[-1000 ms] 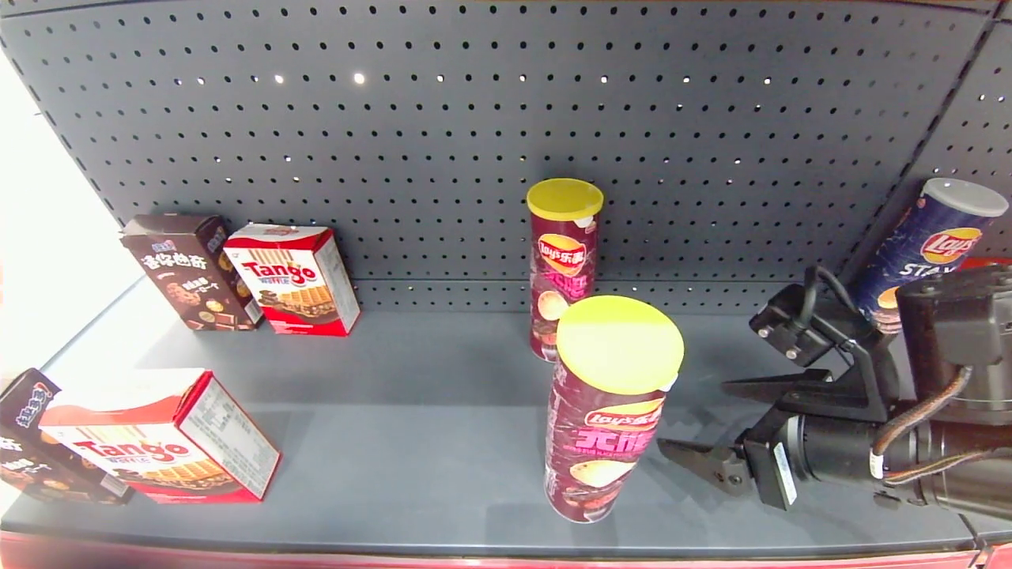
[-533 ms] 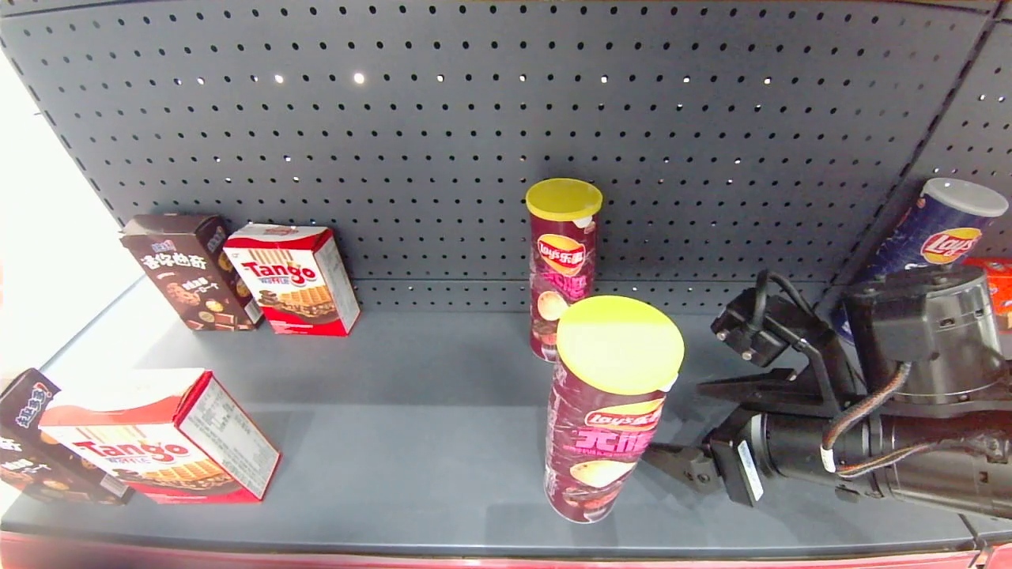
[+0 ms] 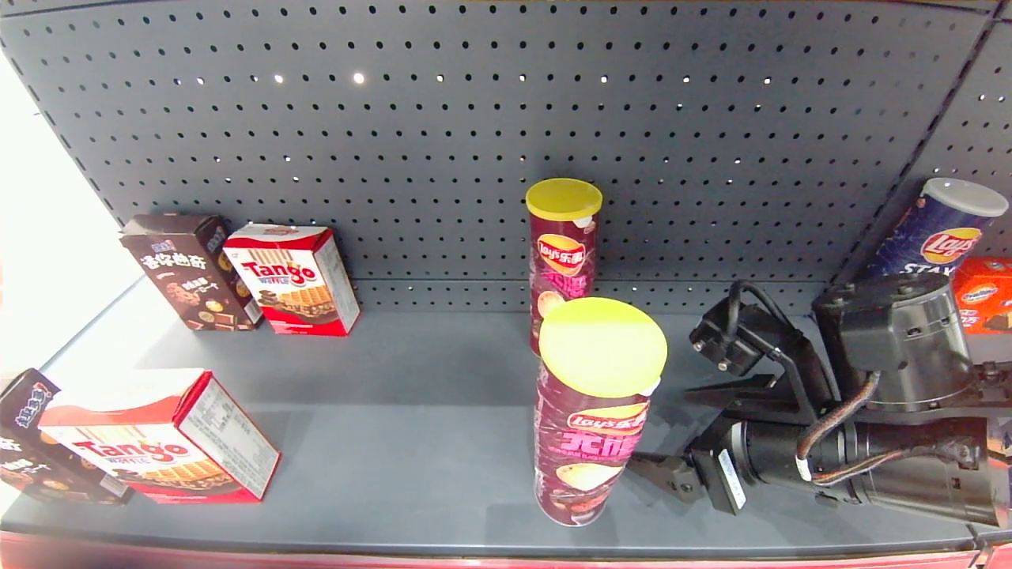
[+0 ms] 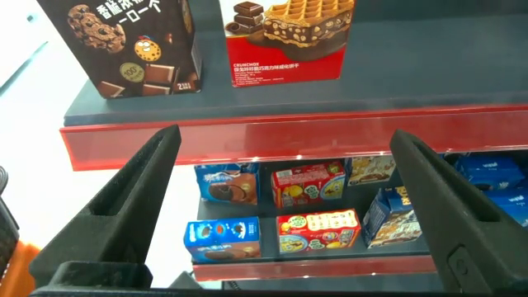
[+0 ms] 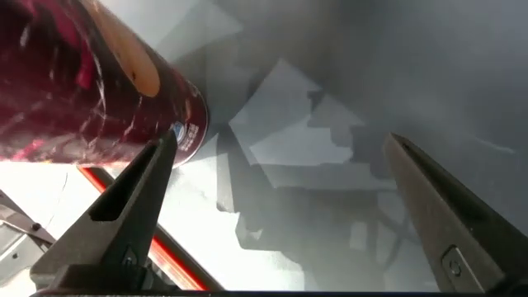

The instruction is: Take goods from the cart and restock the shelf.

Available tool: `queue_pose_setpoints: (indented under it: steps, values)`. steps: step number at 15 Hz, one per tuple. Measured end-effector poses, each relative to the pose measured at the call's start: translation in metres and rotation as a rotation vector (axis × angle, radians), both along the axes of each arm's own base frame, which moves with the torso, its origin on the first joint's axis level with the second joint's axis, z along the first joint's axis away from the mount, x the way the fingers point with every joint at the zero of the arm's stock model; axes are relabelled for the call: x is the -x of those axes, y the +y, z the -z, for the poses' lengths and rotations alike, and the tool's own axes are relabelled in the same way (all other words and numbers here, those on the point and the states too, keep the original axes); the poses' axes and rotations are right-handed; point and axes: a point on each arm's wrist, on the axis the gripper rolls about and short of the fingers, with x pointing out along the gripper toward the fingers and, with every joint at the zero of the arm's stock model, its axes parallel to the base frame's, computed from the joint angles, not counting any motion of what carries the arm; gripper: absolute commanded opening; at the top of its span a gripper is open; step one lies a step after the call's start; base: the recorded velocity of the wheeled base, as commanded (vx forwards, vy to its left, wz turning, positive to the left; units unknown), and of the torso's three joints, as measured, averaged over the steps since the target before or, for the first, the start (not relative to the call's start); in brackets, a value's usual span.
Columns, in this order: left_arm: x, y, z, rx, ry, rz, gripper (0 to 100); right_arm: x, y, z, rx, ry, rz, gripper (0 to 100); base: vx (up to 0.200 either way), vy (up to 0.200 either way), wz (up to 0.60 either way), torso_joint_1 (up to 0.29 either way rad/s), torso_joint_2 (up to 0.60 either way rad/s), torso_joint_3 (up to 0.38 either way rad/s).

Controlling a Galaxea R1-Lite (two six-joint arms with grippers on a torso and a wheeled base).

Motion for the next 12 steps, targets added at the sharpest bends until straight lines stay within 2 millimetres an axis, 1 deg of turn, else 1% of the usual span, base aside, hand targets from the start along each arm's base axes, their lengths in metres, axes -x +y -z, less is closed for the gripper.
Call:
queue_pose_setpoints:
  steps: [12]
  values:
    - [0.0, 0.0, -0.0002, 0.001, -0.001, 0.0, 100, 0.0014, 0.0, -0.001, -0.002, -0.004, -0.003, 100, 0.0, 0.0, 0.0, 0.0, 0.0, 0.0]
